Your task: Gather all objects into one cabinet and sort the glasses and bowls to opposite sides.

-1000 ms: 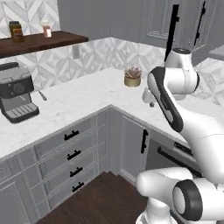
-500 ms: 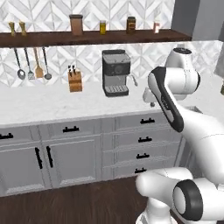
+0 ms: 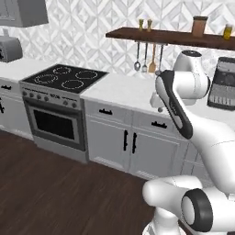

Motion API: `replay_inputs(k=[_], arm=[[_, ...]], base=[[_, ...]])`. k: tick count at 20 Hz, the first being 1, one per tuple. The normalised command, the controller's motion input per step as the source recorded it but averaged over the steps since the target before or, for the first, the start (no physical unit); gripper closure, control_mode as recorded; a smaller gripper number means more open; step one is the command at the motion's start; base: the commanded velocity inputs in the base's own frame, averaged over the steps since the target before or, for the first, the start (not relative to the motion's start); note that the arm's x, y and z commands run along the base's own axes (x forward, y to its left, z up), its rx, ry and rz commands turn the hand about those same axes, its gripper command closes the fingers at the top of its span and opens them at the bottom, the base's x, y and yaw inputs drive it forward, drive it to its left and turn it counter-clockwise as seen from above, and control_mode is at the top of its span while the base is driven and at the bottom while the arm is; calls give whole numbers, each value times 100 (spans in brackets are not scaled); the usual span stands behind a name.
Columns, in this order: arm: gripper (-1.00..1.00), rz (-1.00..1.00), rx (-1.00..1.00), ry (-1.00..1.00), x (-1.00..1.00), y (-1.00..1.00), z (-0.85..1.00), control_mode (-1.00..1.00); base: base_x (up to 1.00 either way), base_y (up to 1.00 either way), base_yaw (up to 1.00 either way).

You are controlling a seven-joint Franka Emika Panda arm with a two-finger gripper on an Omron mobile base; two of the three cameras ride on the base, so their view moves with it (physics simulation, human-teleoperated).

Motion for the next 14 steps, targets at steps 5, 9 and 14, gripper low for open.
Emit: replay_inputs(k=[5,9,14], arm=[[-100,0,0,0,0,0,0,100],[-100,0,0,0,0,0,0,100],[-100,0,0,0,0,0,0,100]], base=[[0,31,93],[0,23,92],[17,18,86]])
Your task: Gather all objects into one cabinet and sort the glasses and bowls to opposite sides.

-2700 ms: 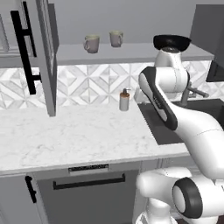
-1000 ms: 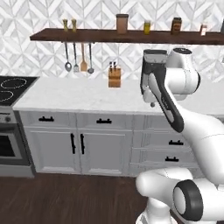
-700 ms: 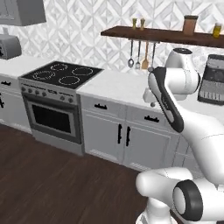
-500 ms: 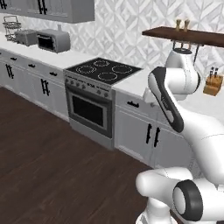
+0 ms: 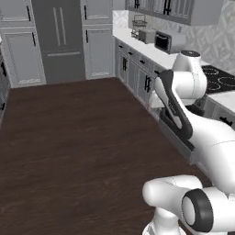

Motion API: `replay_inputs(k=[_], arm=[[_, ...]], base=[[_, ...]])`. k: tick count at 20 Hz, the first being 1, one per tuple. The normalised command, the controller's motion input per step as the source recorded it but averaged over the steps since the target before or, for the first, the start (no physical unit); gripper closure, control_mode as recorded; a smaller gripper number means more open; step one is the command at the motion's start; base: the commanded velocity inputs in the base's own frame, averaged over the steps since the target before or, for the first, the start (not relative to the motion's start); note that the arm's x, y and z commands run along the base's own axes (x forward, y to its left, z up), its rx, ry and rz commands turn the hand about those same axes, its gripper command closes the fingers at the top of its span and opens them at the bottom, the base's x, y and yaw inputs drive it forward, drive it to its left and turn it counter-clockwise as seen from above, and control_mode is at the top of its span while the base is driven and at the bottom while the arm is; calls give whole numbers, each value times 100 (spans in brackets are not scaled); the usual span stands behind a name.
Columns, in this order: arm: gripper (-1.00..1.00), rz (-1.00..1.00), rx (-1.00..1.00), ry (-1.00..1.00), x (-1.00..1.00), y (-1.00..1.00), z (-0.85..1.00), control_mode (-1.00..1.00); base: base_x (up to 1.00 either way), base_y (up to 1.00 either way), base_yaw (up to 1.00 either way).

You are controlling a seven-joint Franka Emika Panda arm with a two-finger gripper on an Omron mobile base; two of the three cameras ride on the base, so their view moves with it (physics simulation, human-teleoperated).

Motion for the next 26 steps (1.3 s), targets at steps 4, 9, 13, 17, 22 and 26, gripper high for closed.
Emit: replay_inputs(k=[4,9,13,17,22,26], arm=[[-100,0,0,0,0,0,0,100],[-100,0,0,0,0,0,0,100],[-100,0,0,0,0,0,0,100],[-100,0,0,0,0,0,0,100],[-100,0,0,0,0,0,0,100],[-100,0,0,0,0,0,0,100]], base=[[25,3,13],[100,-20,3],[100,-34,6],[100,-7,5],[100,-1,6],[100,-4,6]])
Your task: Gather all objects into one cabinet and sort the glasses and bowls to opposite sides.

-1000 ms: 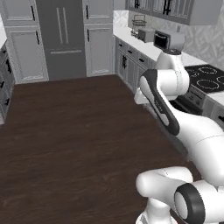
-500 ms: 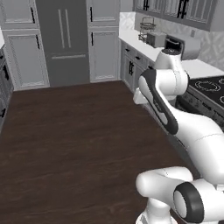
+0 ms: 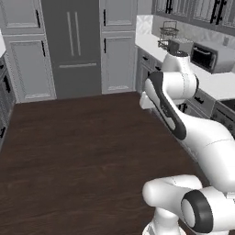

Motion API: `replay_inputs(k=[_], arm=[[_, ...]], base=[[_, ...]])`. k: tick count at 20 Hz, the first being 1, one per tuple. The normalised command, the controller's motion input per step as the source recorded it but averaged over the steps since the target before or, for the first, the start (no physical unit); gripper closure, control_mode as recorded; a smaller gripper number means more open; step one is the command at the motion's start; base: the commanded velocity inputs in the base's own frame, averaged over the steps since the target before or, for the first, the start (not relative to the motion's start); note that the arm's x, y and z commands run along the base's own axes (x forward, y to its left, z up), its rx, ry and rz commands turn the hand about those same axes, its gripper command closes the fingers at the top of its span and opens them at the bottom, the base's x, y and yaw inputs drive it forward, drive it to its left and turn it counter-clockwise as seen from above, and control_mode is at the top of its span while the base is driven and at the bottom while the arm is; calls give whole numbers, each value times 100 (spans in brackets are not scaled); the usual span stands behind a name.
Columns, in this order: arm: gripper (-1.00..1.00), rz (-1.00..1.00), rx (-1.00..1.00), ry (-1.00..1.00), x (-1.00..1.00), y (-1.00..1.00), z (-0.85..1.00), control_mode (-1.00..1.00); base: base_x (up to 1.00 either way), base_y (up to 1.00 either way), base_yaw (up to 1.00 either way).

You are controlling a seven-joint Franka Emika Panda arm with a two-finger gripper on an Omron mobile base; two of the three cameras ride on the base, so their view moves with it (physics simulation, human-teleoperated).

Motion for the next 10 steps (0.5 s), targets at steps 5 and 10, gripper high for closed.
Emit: replay_inputs(k=[5,10], arm=[[-100,0,0,0,0,0,0,100],[-100,0,0,0,0,0,0,100]], base=[[100,-11,20],[100,-15,49]])
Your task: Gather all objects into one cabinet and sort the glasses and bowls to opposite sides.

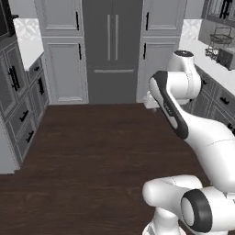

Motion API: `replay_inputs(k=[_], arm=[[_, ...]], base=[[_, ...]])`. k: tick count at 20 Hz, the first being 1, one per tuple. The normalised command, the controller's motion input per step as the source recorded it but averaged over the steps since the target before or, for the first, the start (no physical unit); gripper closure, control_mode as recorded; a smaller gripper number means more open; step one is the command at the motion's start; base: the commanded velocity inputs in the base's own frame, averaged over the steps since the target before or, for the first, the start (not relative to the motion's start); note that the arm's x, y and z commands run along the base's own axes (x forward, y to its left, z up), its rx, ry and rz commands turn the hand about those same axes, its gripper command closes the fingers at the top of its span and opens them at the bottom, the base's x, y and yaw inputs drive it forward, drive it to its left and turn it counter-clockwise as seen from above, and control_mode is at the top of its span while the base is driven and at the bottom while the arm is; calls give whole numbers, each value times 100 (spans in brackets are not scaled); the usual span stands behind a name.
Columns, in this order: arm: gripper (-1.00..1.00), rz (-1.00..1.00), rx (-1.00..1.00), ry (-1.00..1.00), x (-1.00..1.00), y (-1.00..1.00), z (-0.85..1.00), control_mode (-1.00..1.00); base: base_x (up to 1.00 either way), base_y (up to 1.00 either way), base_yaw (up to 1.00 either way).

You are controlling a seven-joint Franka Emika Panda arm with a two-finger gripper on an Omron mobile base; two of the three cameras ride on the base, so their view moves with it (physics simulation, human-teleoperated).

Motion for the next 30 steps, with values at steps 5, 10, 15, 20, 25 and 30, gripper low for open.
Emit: replay_inputs(k=[5,10,15,20,25,30], arm=[[-100,0,0,0,0,0,0,100],[-100,0,0,0,0,0,0,100],[-100,0,0,0,0,0,0,100],[-100,0,0,0,0,0,0,100],[-100,0,0,0,0,0,0,100],[-100,0,0,0,0,0,0,100]], base=[[100,-14,25],[100,-43,1],[100,-54,2],[100,-32,7],[100,-35,42],[100,-51,64]])
